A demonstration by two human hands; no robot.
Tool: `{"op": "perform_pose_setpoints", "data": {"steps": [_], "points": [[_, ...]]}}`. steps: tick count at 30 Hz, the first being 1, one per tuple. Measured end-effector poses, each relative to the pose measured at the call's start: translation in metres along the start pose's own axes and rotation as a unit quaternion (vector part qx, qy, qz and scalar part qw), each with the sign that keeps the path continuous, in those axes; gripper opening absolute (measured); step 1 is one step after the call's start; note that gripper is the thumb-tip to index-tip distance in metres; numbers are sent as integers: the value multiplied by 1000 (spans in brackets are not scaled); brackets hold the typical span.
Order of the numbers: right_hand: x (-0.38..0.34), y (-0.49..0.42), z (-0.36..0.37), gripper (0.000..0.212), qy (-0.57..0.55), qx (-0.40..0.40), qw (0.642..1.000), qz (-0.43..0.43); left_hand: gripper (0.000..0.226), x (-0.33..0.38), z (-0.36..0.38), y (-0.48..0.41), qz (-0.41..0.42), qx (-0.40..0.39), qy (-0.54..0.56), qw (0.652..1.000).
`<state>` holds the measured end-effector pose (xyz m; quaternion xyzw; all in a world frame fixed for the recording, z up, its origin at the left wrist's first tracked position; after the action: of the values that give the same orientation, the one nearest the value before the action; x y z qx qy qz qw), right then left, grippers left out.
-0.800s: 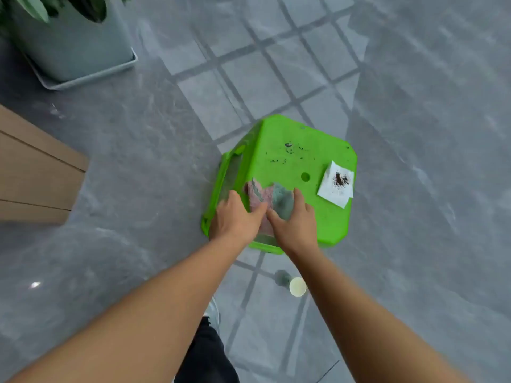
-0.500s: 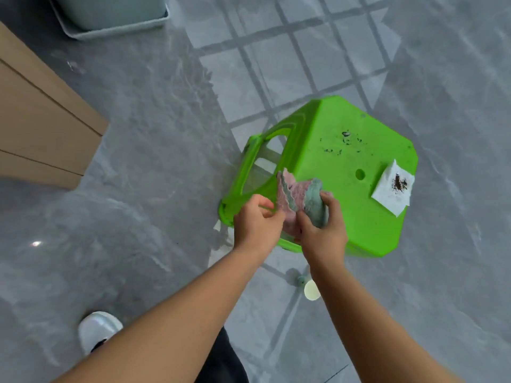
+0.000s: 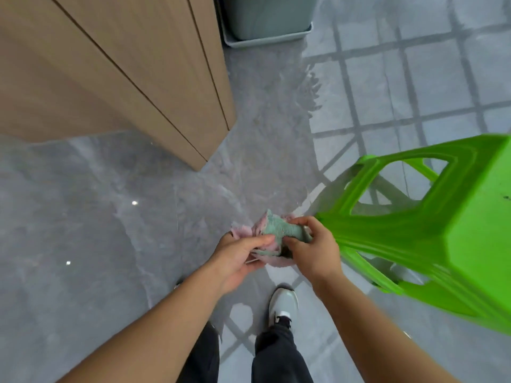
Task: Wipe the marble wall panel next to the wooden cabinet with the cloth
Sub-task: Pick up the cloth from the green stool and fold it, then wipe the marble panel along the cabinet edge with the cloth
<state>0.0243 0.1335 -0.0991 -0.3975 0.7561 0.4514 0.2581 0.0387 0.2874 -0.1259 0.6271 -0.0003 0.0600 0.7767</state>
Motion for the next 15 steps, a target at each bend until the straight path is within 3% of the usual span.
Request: {"op": "perform_pose_setpoints", "data": {"steps": [4, 8, 11, 13, 15], "points": [[37, -32, 46, 20, -29, 0, 999, 40, 14, -2, -37, -50, -19, 21, 46, 999], [88, -85, 96, 28, -47, -55, 997, 22, 13, -1, -61, -128, -7, 52, 63, 997], [137, -142, 131, 32, 19, -95, 994, -58, 16, 1, -73, -207, 57, 89, 42, 993], [163, -183, 147, 33, 88, -79, 983, -138, 14, 5, -75, -257, 120, 108, 3, 987], [182, -217, 158, 39, 133, -55, 965, -220, 32, 10, -73, -297, 196, 109, -26, 974]]}}
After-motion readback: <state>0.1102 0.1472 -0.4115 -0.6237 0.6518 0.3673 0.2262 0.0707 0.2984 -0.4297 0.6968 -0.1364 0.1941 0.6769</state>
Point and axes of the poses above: each hand's wrist, its own y-axis away from the middle knuckle, its own z-axis out of the palm, x = y × z, the point moved 2 cm from there along -y, towards the middle knuckle, and after that the axes turned 12 degrees about -z, right-handed, at the moved point
